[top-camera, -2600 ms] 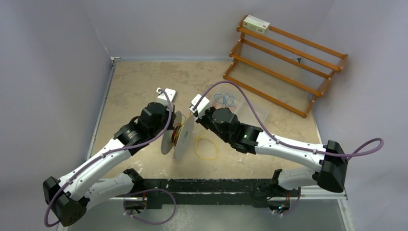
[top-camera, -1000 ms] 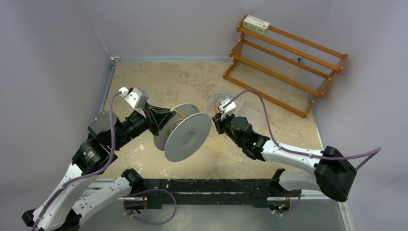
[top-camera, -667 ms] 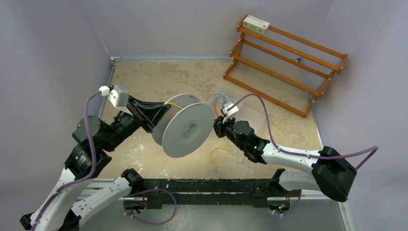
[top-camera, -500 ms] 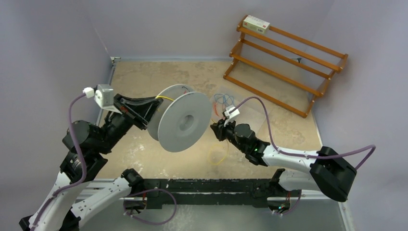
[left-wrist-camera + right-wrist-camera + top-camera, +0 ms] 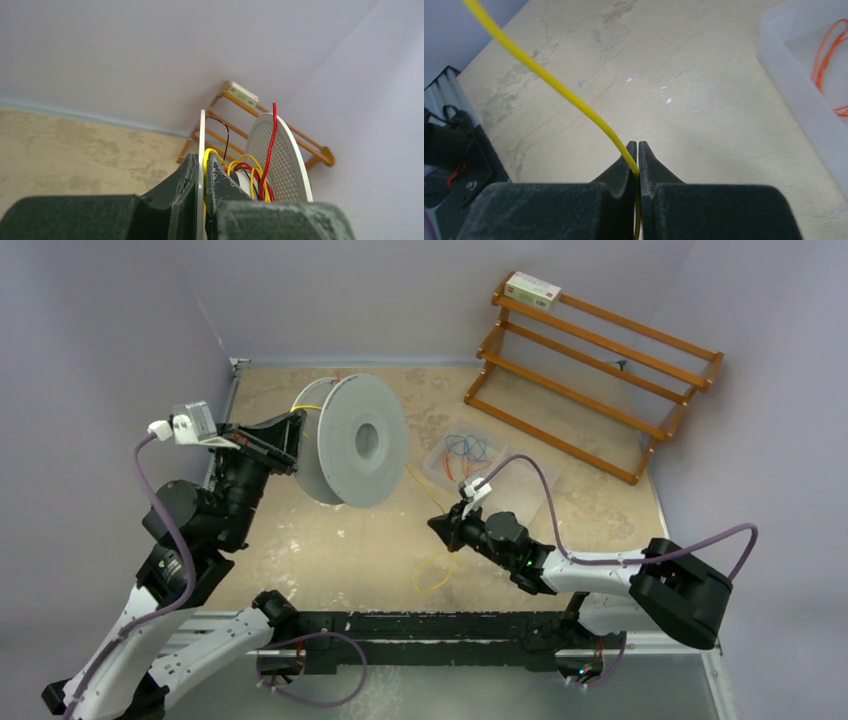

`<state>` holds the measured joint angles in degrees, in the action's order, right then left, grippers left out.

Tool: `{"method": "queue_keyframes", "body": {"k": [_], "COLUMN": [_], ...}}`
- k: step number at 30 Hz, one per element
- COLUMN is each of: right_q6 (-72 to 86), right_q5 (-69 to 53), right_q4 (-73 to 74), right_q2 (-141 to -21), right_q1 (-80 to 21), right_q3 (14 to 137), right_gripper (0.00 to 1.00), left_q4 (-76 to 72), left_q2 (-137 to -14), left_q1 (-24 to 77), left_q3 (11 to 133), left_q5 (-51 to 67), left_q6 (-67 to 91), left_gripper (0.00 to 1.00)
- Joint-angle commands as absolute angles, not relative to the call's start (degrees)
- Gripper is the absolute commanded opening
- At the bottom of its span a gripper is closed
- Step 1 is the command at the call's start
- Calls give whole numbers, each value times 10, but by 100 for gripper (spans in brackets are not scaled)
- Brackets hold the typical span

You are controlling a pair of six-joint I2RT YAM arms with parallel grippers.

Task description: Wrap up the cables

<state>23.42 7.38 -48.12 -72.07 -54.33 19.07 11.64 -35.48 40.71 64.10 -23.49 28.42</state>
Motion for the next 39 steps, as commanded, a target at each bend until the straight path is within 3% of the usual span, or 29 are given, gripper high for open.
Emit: {"method": "queue_keyframes", "body": {"k": [1,7,20,29,39], "right_q6": [257,258,214,161,17], "right_q5": [104,159,238,258,304], "right_q4": [-484,-430,-232,-99,4], "right_q2": [-724,-730,-720,-686,-687], "right_q1": [-595,-684,-820,-830,-818], "right_q3": [193,227,396,516,645], "right_gripper": [0,0,0,0,0], "left_q4": [1,16,11,93,144], "left_q2": [-368,-407,-510,-550,-533], "left_q1": [409,409,410,410,414], "left_q3": [639,630,595,580,533], "left_q5": [-383,-512,-639,-620,-496], "left_q6": [299,286,198,209,176], "left_gripper": [0,0,0,0,0]}}
